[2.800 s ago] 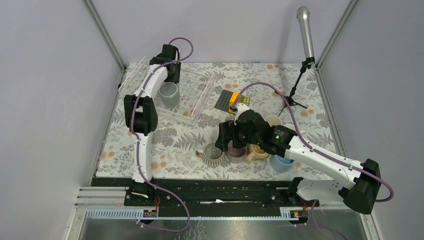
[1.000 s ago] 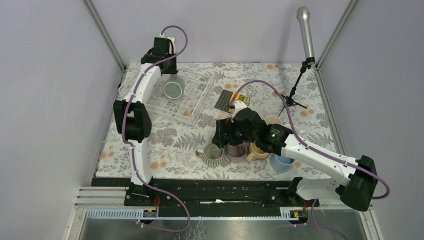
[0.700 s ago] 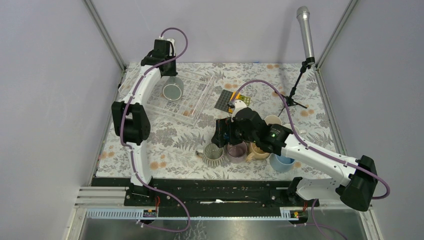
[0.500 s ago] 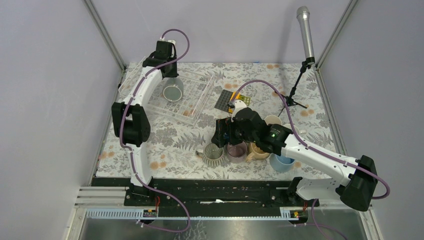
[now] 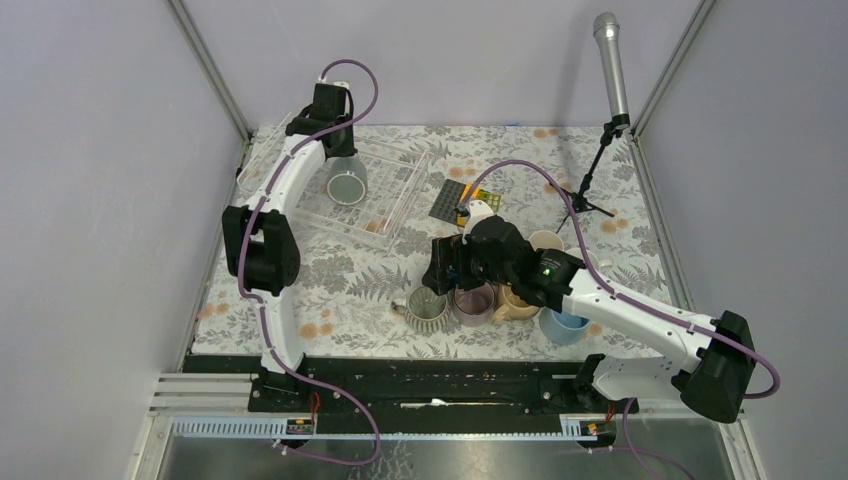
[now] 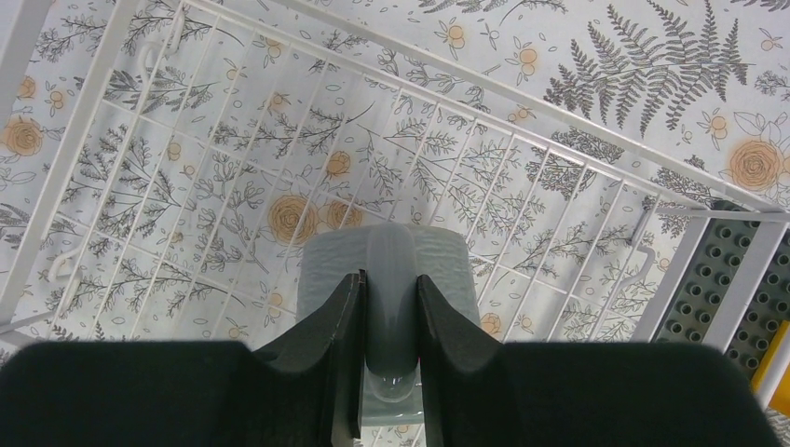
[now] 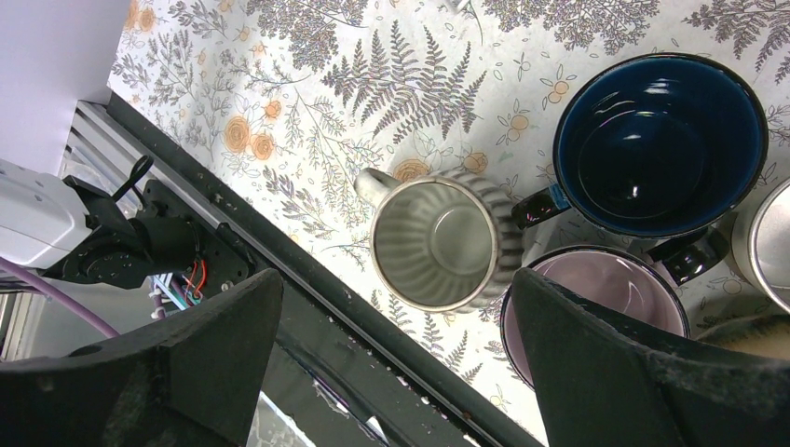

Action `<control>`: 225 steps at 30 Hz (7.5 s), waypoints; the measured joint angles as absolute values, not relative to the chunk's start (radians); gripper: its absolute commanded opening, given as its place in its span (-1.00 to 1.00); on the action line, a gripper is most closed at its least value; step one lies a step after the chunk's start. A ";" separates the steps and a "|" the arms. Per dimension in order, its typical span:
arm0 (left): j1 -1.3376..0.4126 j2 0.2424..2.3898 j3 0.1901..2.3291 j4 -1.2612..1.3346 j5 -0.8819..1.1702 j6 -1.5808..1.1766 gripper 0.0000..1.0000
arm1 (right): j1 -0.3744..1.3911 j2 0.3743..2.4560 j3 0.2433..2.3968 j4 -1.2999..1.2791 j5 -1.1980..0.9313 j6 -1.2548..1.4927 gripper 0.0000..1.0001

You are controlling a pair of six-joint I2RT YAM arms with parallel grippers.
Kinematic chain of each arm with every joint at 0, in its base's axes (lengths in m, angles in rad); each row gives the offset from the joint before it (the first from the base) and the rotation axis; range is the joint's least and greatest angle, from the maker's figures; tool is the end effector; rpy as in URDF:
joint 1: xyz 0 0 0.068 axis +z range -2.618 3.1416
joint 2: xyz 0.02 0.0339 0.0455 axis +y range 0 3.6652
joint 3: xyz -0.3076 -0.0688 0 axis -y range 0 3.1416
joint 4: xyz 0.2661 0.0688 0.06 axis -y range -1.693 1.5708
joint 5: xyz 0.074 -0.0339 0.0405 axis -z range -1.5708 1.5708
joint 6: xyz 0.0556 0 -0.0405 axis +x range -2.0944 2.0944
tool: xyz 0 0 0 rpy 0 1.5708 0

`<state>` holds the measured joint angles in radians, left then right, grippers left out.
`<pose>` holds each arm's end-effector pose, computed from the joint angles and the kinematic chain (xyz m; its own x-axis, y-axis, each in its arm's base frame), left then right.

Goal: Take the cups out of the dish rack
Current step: Unload the cup from the dish rack, then place the cup at the corner of the board.

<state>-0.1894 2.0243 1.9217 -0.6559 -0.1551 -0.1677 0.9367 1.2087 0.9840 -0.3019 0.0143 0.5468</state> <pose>0.5115 -0.0893 0.3338 -0.6787 -0.0378 -0.7334 -0.0379 0.9991 -0.0164 0.1759 0.2379 0.3352 -0.6694 -0.0327 -0.7422 -0.5270 0.7250 0.4434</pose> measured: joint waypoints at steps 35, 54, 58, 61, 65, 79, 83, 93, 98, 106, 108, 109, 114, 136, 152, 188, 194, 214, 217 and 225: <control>-0.191 2.023 1.915 -0.773 -0.179 -0.167 -1.00 | 0.936 1.209 0.984 -0.302 0.018 0.535 0.99; -0.224 2.008 1.984 -0.825 -0.161 -0.128 -1.00 | 0.764 1.274 1.085 -0.206 -0.055 0.493 0.99; -0.240 1.997 2.008 -0.842 -0.157 -0.128 -1.00 | 0.717 1.291 1.095 -0.191 -0.094 0.493 0.99; -0.255 1.983 2.028 -0.864 -0.157 -0.128 -1.00 | 0.670 1.303 1.105 -0.174 -0.125 0.494 0.99; -0.276 1.953 2.040 -0.883 -0.158 -0.131 -1.00 | 0.611 1.333 1.146 -0.159 -0.166 0.494 0.99; -0.410 1.822 2.047 -0.953 -0.156 -0.158 -1.00 | 0.480 1.420 1.243 -0.095 -0.319 0.436 0.99; -0.461 1.795 2.049 -0.966 -0.141 -0.166 -1.00 | 0.453 1.420 1.243 -0.093 -0.363 0.411 0.99; -0.633 1.757 2.055 -1.045 -0.130 -0.170 -1.00 | 0.381 1.380 1.208 -0.039 -0.547 0.360 0.99; -0.717 1.742 2.051 -1.061 -0.084 -0.168 -1.00 | 0.357 1.333 1.156 0.010 -0.660 0.342 0.99; -0.743 1.627 1.981 -1.068 0.027 -0.134 -1.00 | 0.335 1.277 1.083 0.076 -0.859 0.337 0.99; -0.743 1.594 1.959 -1.067 0.053 -0.120 -1.00 | 0.334 1.271 1.070 0.095 -0.895 0.343 0.99; -0.744 1.579 1.949 -1.067 0.064 -0.114 -1.00 | 0.334 1.266 1.060 0.112 -0.920 0.351 0.99; -0.760 1.540 1.920 -1.071 0.114 -0.092 -1.00 | 0.334 1.263 1.025 0.207 -1.007 0.415 0.99; -0.781 1.598 1.929 -1.071 0.178 -0.060 -1.00 | 0.360 1.386 0.949 0.647 -1.219 0.733 0.75; -0.793 1.606 1.958 -1.061 0.207 -0.054 -1.00 | 0.369 1.457 0.893 1.006 -1.279 1.032 0.32; -0.805 1.636 1.997 -1.039 0.237 -0.036 0.30 | 0.370 1.623 0.893 1.480 -1.319 1.553 -1.00; -0.794 1.632 1.996 -0.976 0.166 -0.062 0.87 | 0.373 1.623 0.893 1.478 -1.329 1.538 -1.00; -0.795 1.436 1.922 -0.851 0.139 -0.126 0.97 | 0.374 1.390 0.924 0.585 -1.101 0.873 -1.00; -0.795 1.410 1.895 -0.833 0.126 -0.150 0.97 | 0.375 1.348 0.939 0.386 -1.006 0.758 -1.00; -0.795 1.328 1.740 -0.783 0.106 -0.204 0.97 | 0.376 1.231 0.962 -0.030 -0.768 0.583 -1.00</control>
